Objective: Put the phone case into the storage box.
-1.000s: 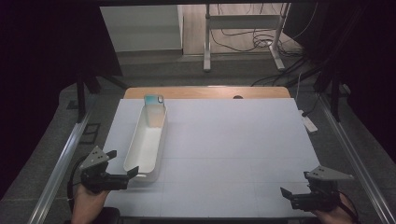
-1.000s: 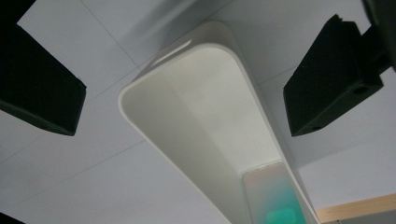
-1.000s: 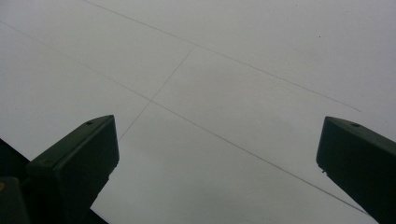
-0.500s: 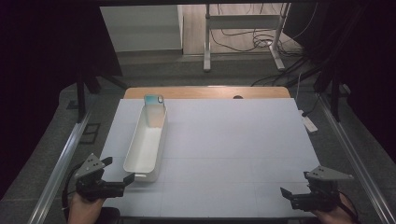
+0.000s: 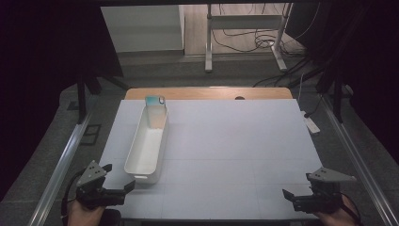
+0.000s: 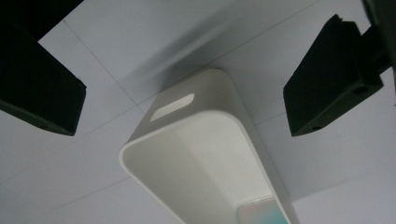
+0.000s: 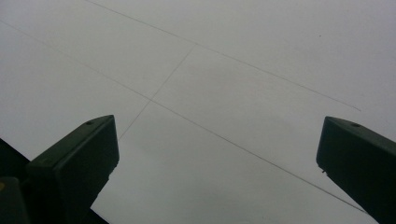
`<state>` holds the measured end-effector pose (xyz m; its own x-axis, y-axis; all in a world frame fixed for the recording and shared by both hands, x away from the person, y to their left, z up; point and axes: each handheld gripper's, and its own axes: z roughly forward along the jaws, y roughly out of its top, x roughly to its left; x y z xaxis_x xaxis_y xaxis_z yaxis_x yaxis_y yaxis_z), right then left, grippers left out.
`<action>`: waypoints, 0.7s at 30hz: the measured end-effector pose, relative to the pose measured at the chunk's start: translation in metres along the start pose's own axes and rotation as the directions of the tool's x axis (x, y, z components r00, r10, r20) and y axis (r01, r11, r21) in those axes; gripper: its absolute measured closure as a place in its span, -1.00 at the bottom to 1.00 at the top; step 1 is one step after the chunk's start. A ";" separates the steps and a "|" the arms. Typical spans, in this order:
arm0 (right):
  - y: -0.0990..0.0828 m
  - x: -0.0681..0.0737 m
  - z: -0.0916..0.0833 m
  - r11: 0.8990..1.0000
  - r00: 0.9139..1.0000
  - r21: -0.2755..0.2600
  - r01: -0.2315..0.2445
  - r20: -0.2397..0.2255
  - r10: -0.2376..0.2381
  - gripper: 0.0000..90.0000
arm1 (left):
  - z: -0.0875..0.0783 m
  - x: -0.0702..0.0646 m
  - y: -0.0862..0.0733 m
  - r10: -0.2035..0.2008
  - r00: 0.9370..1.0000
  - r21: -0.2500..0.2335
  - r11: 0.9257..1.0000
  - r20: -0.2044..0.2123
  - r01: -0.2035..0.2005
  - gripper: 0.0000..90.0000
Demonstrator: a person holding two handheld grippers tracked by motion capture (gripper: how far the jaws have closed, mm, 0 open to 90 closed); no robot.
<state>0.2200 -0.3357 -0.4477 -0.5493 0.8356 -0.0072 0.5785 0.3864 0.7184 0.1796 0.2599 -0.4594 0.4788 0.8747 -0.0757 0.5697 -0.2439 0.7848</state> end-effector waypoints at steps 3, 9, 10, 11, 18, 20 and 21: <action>0.000 0.000 0.000 1.000 1.000 0.000 0.000 0.000 0.000 -1.00 | 0.002 -0.002 -0.001 0.012 1.000 0.025 1.000 -0.011 -0.011 -1.00; 0.000 0.000 0.000 1.000 1.000 0.000 0.000 0.001 0.000 -1.00 | 0.006 -0.005 -0.004 0.020 1.000 0.059 0.998 -0.018 -0.019 -1.00; 0.000 0.000 0.000 1.000 1.000 0.000 0.000 0.000 0.000 -1.00 | 0.006 -0.006 -0.004 0.025 0.999 0.059 0.998 -0.028 -0.023 -1.00; 0.000 0.000 0.000 1.000 1.000 0.000 0.001 0.001 -0.001 -1.00 | 0.006 -0.006 -0.004 0.027 0.999 0.062 0.998 -0.031 -0.025 -1.00; 0.000 0.000 0.000 1.000 1.000 0.001 0.002 0.000 -0.002 -1.00 | 0.010 -0.006 -0.004 0.031 0.999 0.087 0.996 -0.036 -0.028 -0.99; 0.000 0.000 0.000 1.000 1.000 0.001 0.003 -0.001 -0.003 -1.00 | 0.009 -0.006 -0.004 0.026 0.999 0.087 0.996 -0.035 -0.023 -0.99; 0.000 0.000 0.000 1.000 1.000 0.001 0.003 -0.001 -0.003 -1.00 | 0.009 -0.006 -0.004 0.026 0.999 0.087 0.996 -0.035 -0.023 -0.99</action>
<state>0.2201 -0.3352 -0.4478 -0.5516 0.8340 -0.0088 0.5774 0.3895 0.7175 0.1809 0.2519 -0.4678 0.4699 0.8820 -0.0342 0.6149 -0.2993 0.7296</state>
